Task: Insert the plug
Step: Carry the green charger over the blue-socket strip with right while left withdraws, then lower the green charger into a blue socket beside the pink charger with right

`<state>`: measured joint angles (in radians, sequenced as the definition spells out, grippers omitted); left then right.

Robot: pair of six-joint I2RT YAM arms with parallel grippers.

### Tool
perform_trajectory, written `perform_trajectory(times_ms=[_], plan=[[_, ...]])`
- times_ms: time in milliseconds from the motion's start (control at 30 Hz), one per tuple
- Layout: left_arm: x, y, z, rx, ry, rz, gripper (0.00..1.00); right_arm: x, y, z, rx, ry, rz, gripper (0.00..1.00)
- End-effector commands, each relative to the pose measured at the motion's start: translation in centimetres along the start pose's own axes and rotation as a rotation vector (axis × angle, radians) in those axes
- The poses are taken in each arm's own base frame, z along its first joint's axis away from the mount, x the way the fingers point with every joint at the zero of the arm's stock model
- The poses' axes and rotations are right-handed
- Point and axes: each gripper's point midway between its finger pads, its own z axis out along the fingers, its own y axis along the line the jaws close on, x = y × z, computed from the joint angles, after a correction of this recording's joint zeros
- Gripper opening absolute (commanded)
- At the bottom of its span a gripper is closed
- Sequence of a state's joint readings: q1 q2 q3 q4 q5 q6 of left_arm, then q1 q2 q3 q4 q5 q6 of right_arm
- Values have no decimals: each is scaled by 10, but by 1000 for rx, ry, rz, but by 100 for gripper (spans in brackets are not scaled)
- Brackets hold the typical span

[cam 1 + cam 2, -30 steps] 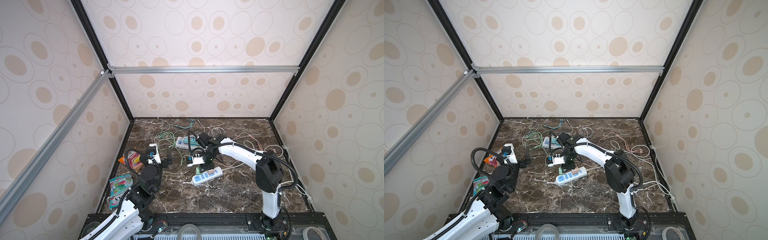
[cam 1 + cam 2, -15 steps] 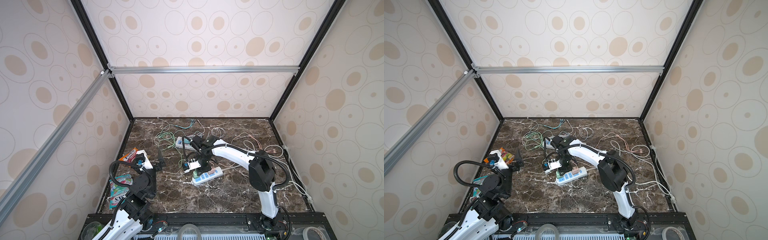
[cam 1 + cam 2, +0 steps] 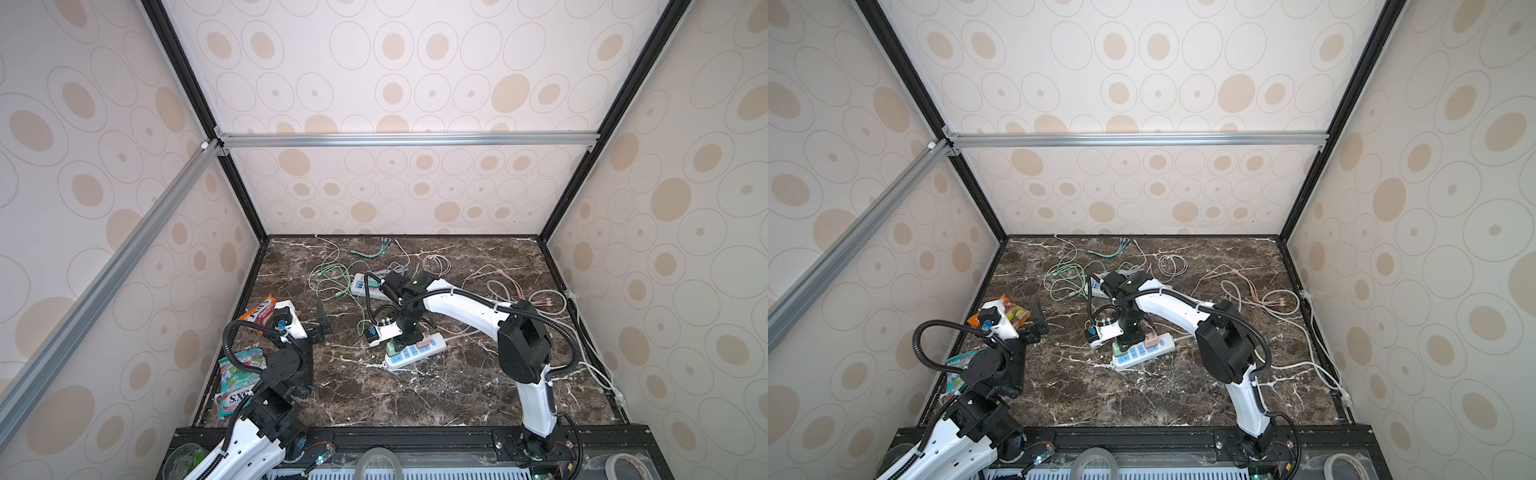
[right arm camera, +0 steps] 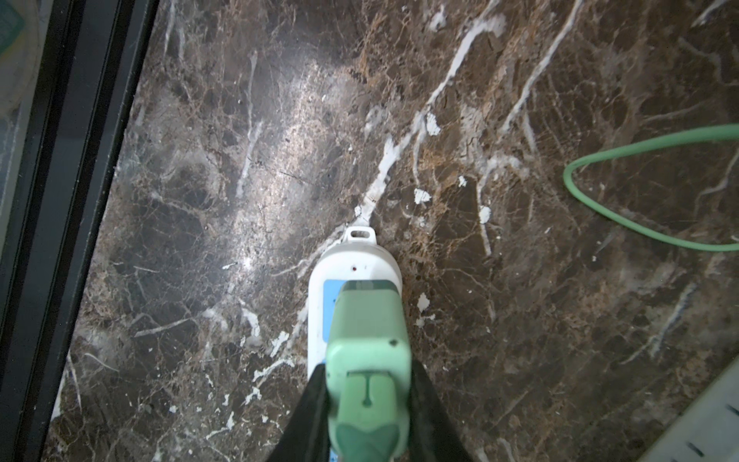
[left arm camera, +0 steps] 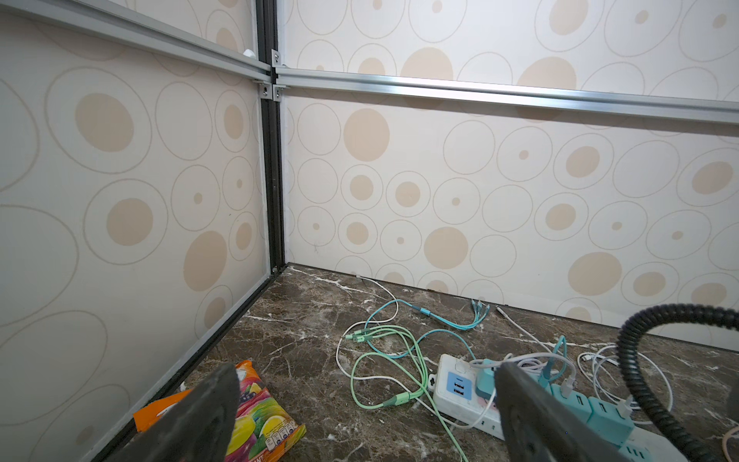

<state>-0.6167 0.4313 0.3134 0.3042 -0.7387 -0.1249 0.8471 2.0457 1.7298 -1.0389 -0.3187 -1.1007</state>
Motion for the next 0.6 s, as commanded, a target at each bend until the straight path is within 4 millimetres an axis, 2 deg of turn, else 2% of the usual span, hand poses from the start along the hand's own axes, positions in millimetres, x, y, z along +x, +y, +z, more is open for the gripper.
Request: perform_trajectory(times_ms=[0, 167, 567], plan=[[1, 2, 1, -11, 3, -19, 99, -14, 7, -25, 30, -39, -24, 0], [2, 2, 1, -10, 5, -15, 98, -8, 11, -21, 13, -18, -20, 0], [5, 1, 2, -9, 14, -5, 98, 9, 16, 14, -45, 62, 0, 0]])
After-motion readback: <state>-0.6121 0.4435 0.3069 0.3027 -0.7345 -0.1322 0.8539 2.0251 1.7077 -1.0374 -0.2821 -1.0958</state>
